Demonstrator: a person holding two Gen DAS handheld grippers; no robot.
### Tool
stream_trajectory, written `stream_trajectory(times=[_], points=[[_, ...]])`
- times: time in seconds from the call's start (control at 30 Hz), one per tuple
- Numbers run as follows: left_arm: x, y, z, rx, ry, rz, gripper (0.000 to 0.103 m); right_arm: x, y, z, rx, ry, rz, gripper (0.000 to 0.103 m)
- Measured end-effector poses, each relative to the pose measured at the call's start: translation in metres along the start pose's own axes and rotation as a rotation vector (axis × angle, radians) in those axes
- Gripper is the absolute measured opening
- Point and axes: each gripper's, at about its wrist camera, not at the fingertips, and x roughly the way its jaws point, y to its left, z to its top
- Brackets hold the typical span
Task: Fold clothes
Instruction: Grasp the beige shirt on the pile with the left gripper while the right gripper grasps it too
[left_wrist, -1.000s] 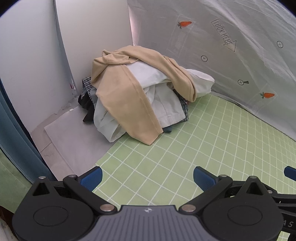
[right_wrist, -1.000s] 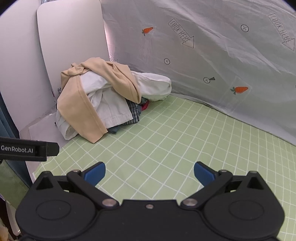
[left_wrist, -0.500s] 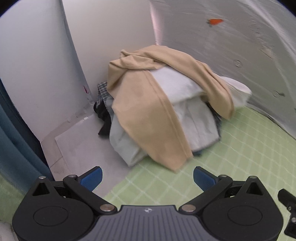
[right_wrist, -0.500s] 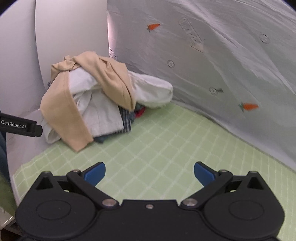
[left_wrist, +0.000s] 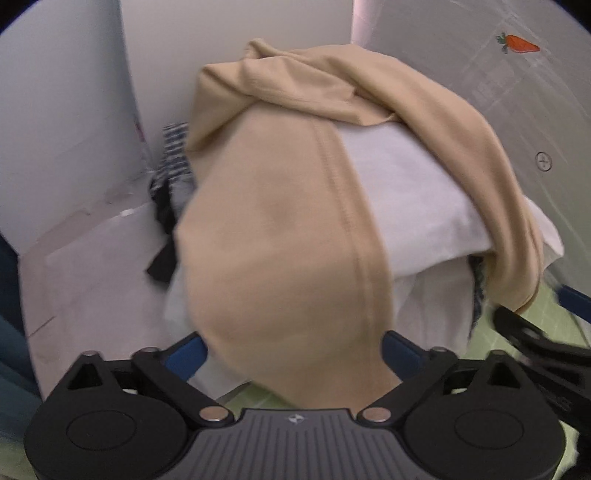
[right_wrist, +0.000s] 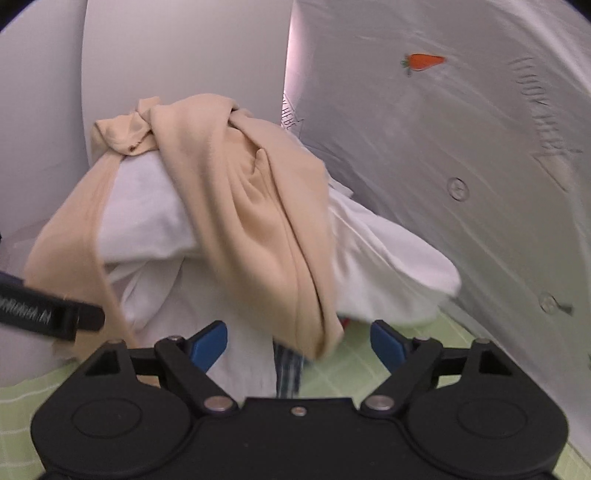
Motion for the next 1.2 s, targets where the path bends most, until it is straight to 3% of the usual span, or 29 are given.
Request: stream_trajectory(times=[0.03, 0.1, 0.2, 0.27, 0.33, 0.4, 0.63, 0.8, 1.03, 1.2], points=[[0.001, -0.003, 0.0, 0.004, -0.002, 0.001, 0.084, 0.006, -0.001, 0.003, 0.005, -0.003, 0.023, 0.07], [0.002, -0.006, 0.0, 0.014, -0.004, 0.021, 0.079, 0.012, -0.004, 0.006, 0.034, 0.004, 0.07, 0.037], [0.002, -0.003, -0.003, 0.007, -0.001, 0.026, 0.058, 0.007, -0.011, 0.001, 0.075, -0.012, 0.097, 0.009], [-0.003, -0.001, -0.006, -0.005, -0.008, 0.022, 0.04, -0.003, -0.016, -0.004, 0.092, -0.04, 0.092, 0.008], [-0.009, -0.001, -0.011, -0.001, -0.024, 0.047, 0.013, -0.019, -0.021, -0.01, 0.102, -0.073, 0.073, 0.008], [-0.019, 0.0, -0.018, 0.012, -0.043, 0.059, 0.006, -0.037, -0.025, -0.013, 0.112, -0.111, 0.051, 0.007], [-0.069, 0.004, -0.037, 0.04, -0.134, 0.04, 0.005, -0.095, -0.025, -0.02, 0.094, -0.215, -0.015, 0.006], [-0.095, 0.005, -0.056, 0.025, -0.154, 0.003, 0.004, -0.131, -0.035, -0.037, 0.117, -0.243, -0.083, 0.006], [-0.097, -0.013, -0.093, 0.046, -0.074, -0.093, 0.004, -0.158, -0.076, -0.077, 0.238, -0.176, -0.158, 0.006], [-0.1, -0.039, -0.119, 0.116, -0.02, -0.168, 0.004, -0.174, -0.099, -0.111, 0.284, -0.122, -0.238, 0.006]])
